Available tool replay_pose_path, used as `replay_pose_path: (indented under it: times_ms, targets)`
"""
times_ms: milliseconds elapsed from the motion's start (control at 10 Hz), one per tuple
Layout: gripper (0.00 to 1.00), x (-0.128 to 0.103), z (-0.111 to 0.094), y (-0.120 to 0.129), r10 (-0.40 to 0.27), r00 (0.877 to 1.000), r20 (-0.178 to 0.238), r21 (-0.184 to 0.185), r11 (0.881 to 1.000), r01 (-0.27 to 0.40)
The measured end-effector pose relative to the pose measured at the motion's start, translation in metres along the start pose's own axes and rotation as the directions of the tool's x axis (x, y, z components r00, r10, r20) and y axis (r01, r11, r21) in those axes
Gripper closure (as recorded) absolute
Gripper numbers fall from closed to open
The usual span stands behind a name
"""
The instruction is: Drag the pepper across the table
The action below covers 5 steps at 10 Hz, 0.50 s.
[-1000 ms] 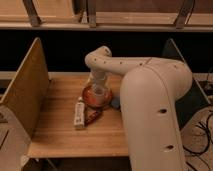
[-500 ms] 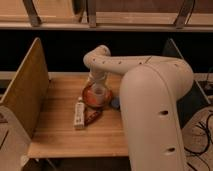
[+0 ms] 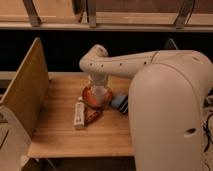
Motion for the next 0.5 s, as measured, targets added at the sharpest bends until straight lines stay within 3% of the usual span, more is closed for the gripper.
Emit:
replay_pose_path:
  times_ms: [200,500]
  targets:
    - [0.2,0.033,0.006,-0.001,0.009,0.999,-0.044,-0.003,1.0,-0.009]
    - [0.2,0.075,0.019,0.007,-0.038,0.993,-0.111,0.006,0.999,0.039]
